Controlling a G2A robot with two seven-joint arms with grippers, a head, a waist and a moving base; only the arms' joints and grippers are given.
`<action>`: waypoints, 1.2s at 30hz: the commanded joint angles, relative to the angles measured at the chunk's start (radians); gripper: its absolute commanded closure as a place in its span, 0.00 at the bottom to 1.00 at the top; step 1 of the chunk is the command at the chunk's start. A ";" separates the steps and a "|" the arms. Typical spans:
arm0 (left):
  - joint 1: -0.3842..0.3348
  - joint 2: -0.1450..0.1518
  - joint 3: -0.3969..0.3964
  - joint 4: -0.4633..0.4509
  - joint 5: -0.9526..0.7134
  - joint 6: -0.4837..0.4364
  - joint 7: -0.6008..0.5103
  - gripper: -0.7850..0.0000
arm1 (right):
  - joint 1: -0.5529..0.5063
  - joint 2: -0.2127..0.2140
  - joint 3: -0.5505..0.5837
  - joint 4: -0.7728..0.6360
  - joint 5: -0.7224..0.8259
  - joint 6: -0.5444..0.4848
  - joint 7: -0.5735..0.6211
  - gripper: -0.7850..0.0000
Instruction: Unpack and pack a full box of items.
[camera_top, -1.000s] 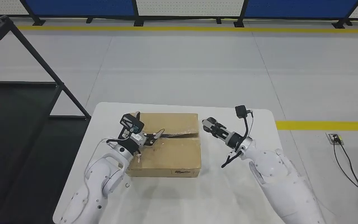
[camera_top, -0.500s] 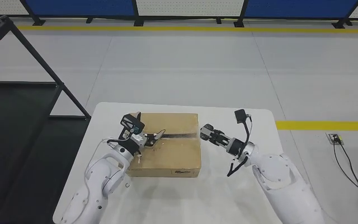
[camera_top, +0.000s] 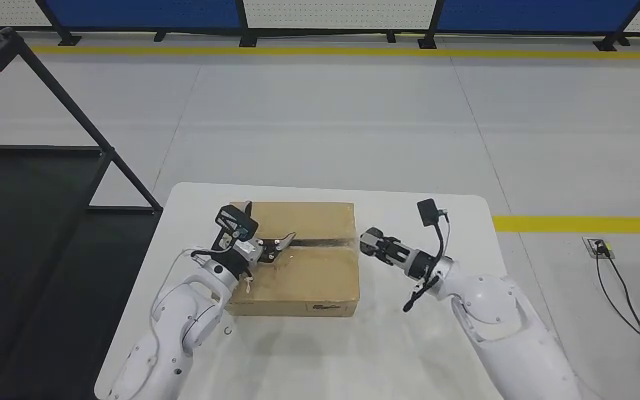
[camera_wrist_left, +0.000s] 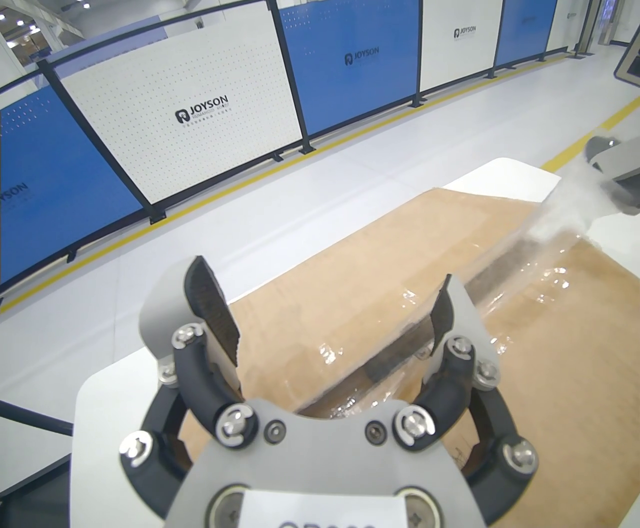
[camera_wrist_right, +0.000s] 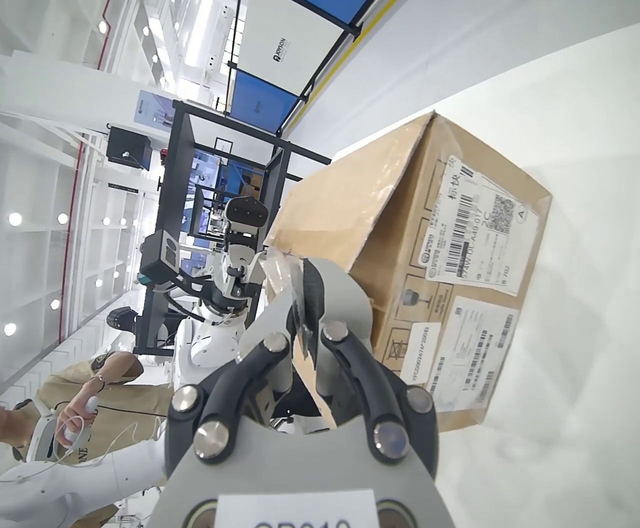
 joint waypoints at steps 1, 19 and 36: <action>-0.001 -0.001 -0.001 0.003 -0.002 0.001 -0.001 0.00 | 0.005 -0.001 -0.003 0.006 -0.002 0.016 -0.003 1.00; -0.017 -0.006 -0.006 0.014 -0.032 0.010 -0.049 0.00 | 0.017 -0.006 -0.005 0.038 -0.001 0.070 -0.031 1.00; -0.034 -0.012 0.003 0.043 -0.036 0.027 -0.080 0.00 | 0.034 -0.011 -0.012 0.065 -0.010 0.077 -0.034 0.95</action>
